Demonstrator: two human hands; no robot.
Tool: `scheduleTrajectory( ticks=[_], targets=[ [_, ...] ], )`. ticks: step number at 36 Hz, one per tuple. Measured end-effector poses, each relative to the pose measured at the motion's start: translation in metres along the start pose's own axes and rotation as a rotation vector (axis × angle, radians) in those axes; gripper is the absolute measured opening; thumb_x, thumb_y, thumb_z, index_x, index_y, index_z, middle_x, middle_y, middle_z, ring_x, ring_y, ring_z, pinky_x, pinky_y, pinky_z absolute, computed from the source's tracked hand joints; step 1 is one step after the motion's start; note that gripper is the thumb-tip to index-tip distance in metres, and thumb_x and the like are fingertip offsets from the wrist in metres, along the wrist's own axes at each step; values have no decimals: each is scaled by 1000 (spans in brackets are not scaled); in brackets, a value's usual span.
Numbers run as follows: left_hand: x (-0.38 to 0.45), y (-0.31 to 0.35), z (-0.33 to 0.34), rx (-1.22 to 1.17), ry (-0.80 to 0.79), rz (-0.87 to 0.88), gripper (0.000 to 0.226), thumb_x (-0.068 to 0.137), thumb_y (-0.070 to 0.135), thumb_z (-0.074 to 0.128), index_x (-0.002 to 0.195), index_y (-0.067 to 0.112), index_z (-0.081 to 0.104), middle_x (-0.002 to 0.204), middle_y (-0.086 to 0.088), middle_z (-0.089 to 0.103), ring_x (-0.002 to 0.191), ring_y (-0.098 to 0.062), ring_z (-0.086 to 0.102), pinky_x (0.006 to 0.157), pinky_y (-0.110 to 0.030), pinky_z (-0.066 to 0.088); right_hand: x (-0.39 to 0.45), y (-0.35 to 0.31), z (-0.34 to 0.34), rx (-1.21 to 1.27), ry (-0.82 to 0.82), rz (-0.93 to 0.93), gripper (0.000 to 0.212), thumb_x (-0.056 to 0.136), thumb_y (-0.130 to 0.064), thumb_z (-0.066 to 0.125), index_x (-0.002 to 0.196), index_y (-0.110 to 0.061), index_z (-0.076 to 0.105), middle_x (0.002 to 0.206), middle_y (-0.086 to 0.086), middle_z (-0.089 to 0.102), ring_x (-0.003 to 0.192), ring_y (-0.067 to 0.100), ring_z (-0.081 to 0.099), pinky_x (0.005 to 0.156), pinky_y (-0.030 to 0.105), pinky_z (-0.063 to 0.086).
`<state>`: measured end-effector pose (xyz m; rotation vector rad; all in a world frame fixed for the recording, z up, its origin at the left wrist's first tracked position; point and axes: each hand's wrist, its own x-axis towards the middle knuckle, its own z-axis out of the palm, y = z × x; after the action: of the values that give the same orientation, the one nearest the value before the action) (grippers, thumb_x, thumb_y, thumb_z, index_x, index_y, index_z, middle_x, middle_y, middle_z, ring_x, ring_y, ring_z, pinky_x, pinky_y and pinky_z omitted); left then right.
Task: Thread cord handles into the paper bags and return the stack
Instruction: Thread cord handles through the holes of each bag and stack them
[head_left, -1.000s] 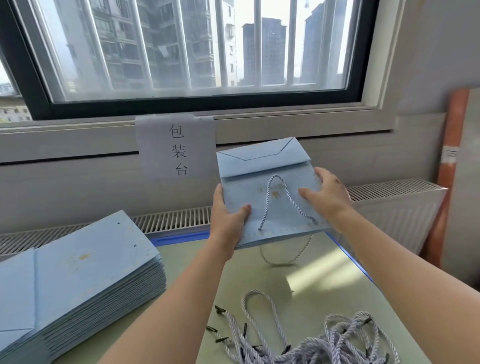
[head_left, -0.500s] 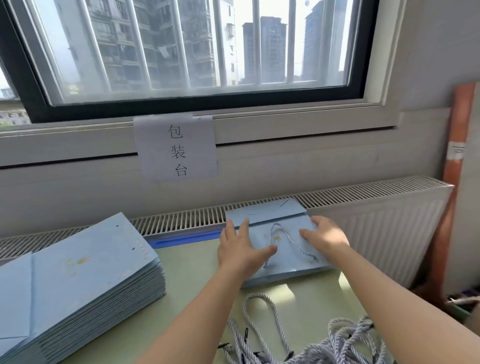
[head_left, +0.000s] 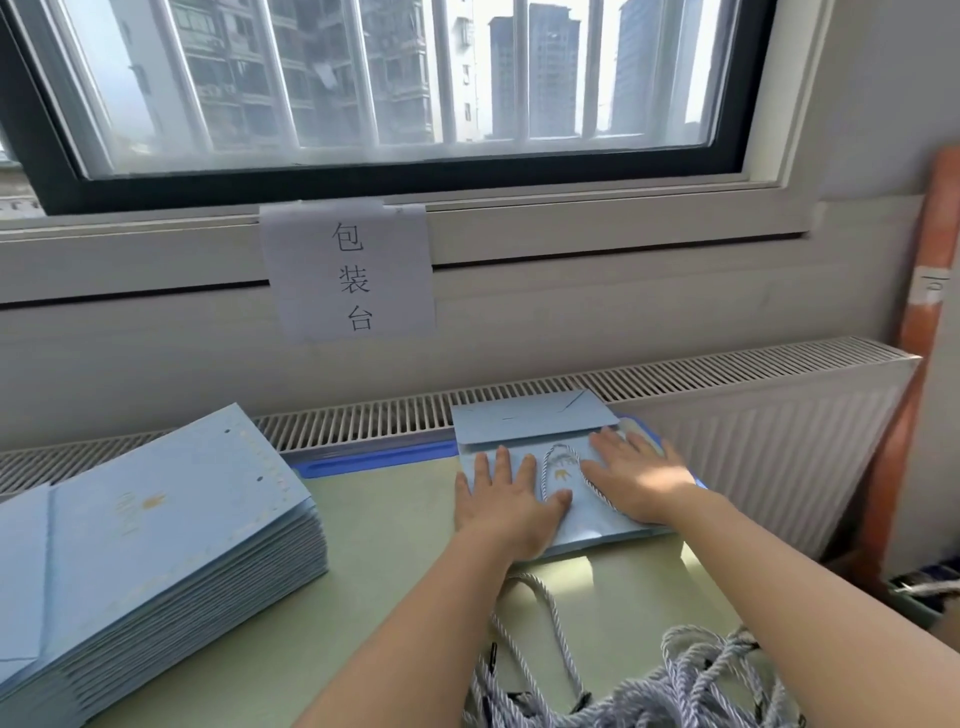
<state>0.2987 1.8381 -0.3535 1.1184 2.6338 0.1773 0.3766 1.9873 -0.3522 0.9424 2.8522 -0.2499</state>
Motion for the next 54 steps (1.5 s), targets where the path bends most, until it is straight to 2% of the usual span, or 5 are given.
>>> scheduleTrajectory(
  ticks=[9,16,28,47,54],
  targets=[
    [-15,-6,-23,-270,93,-12,75,93,69,16,155,29,0,164,-1,1,150,-24,0,118,-53,1,-21,-8,-25,39,247,39,51,101,-42,23,149,-24,22,154,0,28,141,20,21,114,42,12],
    [-79,-39,-35,-465,324,51,39,99,32,47,137,23,46,142,-1,45,128,-21,43,106,-41,36,-109,-34,-35,226,205,-322,25,92,-32,53,66,-29,53,67,-11,61,66,8,51,73,28,39],
    [-190,-32,-10,-403,239,268,27,99,16,48,121,24,62,123,7,59,111,-7,52,99,-23,40,-187,-42,-30,-52,-61,-303,31,81,-32,68,57,-26,50,63,-9,54,59,5,46,57,26,36],
    [-192,19,-45,-1138,364,399,29,102,13,44,78,18,60,54,9,56,70,-19,53,74,-29,40,-222,-46,-101,1418,93,-425,37,101,-18,40,70,-10,60,71,5,65,67,17,62,65,27,52],
    [-204,2,-54,-886,403,490,14,98,24,53,101,22,66,80,6,65,77,-4,60,80,-20,48,-217,-63,-109,1442,-12,-590,29,86,-34,51,85,-11,69,47,-3,38,39,6,24,38,17,16]
  ],
)
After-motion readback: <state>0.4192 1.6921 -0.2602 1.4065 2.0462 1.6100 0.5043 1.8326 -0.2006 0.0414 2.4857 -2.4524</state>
